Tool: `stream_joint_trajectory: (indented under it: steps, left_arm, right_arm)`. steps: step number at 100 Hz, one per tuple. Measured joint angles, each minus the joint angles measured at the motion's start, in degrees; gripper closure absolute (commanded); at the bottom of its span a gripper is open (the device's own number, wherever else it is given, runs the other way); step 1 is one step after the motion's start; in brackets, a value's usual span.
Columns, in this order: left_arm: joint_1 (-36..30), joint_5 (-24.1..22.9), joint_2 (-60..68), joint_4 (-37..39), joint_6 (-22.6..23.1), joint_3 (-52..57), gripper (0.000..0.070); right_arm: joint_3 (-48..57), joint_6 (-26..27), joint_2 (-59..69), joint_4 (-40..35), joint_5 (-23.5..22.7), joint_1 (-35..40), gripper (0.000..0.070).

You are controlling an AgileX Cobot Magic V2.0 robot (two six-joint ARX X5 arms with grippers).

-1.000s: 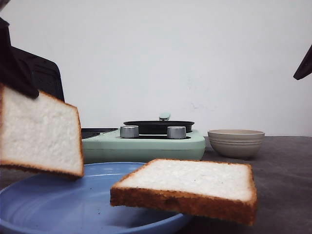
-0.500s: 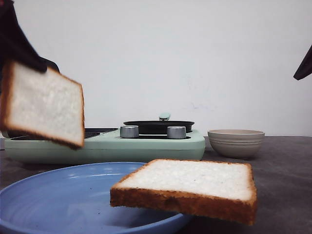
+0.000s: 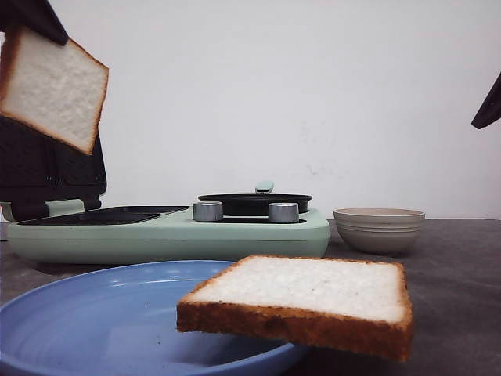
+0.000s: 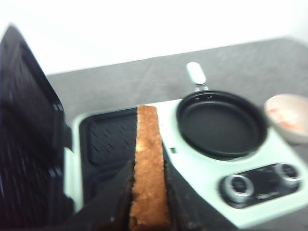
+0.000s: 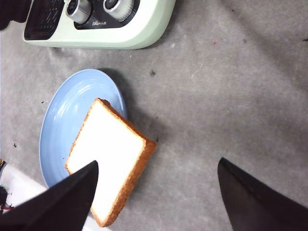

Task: Make breakfast with bread and shrimp
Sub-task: 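Carry the bread slice with the left gripper over the sandwich press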

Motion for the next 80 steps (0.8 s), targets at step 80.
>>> stream_joint_trajectory:
  steps: [80]
  left_arm:
    - [-0.15, -7.72, 33.4, 13.29, 27.91, 18.12, 0.0697]
  right_arm:
    - [0.0, -1.51, 0.0, -0.02, 0.0, 0.0, 0.0207]
